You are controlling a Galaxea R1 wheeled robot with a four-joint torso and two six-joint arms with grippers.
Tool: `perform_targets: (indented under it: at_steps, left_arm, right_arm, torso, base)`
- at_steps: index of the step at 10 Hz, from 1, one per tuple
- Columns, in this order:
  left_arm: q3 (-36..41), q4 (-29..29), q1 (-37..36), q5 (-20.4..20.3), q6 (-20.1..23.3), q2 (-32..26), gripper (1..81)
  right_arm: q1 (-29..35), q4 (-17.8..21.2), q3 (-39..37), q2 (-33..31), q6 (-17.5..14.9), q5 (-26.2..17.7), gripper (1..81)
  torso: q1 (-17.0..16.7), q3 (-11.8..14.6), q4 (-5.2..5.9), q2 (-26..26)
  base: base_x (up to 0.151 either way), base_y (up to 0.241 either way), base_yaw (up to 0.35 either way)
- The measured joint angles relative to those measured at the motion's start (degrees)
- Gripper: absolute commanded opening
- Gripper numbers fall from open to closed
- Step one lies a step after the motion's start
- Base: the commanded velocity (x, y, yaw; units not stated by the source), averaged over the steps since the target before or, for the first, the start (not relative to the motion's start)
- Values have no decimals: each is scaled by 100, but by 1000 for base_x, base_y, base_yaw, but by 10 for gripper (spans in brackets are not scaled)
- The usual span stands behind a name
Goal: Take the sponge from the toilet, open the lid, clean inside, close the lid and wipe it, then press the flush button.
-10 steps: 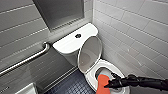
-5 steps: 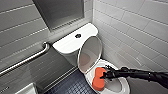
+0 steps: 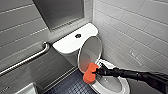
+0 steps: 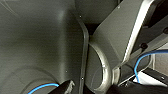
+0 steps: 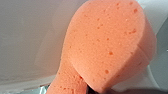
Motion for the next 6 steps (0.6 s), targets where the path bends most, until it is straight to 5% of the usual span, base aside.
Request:
perform_targets:
  at_steps: [6]
  left_arm:
    - [2, 0, -11, 0, 0, -40, 811]
  right_arm:
    - [-846, -13, 41, -12, 33, 230, 10]
  torso:
    - [0, 0, 0, 0]
  base:
    - [0, 0, 0]
